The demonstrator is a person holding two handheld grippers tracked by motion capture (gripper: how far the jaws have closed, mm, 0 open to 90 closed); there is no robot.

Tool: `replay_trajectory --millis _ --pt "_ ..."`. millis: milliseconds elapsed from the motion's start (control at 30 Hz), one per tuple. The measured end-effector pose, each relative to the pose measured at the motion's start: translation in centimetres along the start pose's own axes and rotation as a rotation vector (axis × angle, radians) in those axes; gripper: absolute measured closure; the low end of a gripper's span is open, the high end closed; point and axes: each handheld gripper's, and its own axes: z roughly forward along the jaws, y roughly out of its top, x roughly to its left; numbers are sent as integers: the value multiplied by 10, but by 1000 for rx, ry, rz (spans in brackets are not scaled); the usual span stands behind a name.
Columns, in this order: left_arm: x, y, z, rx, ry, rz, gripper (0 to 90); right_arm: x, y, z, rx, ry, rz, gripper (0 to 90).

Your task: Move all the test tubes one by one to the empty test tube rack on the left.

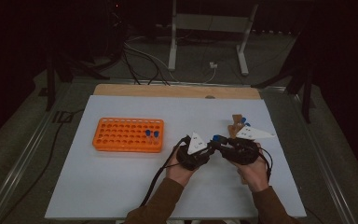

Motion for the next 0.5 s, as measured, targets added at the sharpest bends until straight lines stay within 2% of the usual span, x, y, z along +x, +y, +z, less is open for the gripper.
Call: replay_trajectory --millis 267,500 --pt "8 -5 -3 4 16 -35 783 -5 2 -6 -28 15 7 453" --pt "15 -7 -11 -4 32 -51 783 -6 4 -9 -39 -23 -13 255"
